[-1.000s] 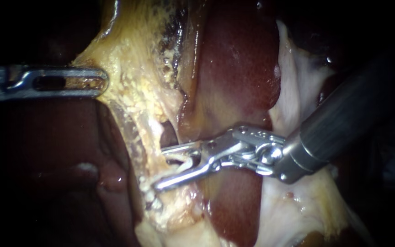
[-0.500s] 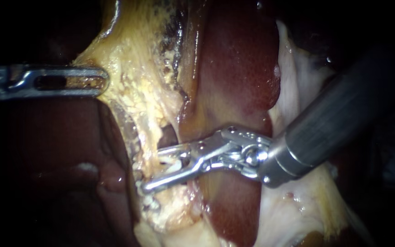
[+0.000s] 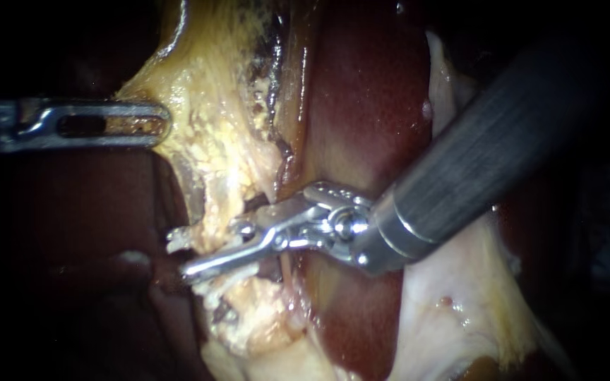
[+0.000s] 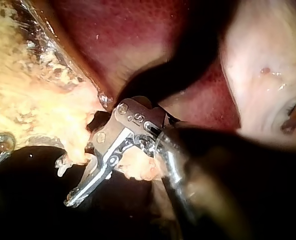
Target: Clipping third clip left tube
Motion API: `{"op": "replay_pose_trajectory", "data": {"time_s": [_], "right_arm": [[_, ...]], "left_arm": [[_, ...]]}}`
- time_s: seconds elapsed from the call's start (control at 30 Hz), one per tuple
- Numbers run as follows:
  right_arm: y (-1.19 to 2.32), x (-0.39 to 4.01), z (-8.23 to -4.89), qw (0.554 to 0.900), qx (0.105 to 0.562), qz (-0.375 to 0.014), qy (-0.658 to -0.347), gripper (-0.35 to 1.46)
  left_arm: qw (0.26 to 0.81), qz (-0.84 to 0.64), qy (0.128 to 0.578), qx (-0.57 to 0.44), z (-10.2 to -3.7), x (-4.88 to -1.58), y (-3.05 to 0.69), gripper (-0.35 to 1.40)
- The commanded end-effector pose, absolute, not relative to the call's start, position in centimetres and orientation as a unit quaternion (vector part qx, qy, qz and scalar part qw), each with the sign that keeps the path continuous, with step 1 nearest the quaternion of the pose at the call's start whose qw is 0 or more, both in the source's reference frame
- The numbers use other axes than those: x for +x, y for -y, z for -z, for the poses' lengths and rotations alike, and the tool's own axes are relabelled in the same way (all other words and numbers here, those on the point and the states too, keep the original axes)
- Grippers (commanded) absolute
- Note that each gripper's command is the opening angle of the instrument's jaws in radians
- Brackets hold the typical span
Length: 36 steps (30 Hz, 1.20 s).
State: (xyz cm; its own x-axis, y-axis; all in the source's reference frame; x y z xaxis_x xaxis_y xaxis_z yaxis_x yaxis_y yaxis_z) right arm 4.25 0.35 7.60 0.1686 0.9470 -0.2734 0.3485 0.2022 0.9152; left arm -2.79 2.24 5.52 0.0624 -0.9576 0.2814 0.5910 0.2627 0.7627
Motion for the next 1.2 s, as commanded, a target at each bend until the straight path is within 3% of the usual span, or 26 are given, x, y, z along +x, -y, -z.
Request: {"op": "replay_pose_trajectory", "data": {"time_s": [0.03, 0.5, 0.63, 1.2], "right_arm": [[-0.38, 4.25, -7.60, 0.519, 0.561, -0.293, -0.574, 0.47], [-0.47, 4.19, -7.67, 0.508, 0.566, -0.347, -0.549, 0.38], [-0.54, 4.09, -7.70, 0.508, 0.560, -0.357, -0.549, -0.35], [-0.61, 4.04, -7.74, 0.509, 0.557, -0.361, -0.548, -0.35]], "left_arm": [[0.690, 0.561, 0.393, 0.233, -5.52, -2.79, -2.24, -0.35], [0.691, 0.561, 0.393, 0.232, -5.52, -2.79, -2.23, -0.35], [0.690, 0.561, 0.393, 0.232, -5.52, -2.79, -2.23, -0.35], [0.690, 0.561, 0.393, 0.232, -5.52, -2.80, -2.23, -0.35]]}}
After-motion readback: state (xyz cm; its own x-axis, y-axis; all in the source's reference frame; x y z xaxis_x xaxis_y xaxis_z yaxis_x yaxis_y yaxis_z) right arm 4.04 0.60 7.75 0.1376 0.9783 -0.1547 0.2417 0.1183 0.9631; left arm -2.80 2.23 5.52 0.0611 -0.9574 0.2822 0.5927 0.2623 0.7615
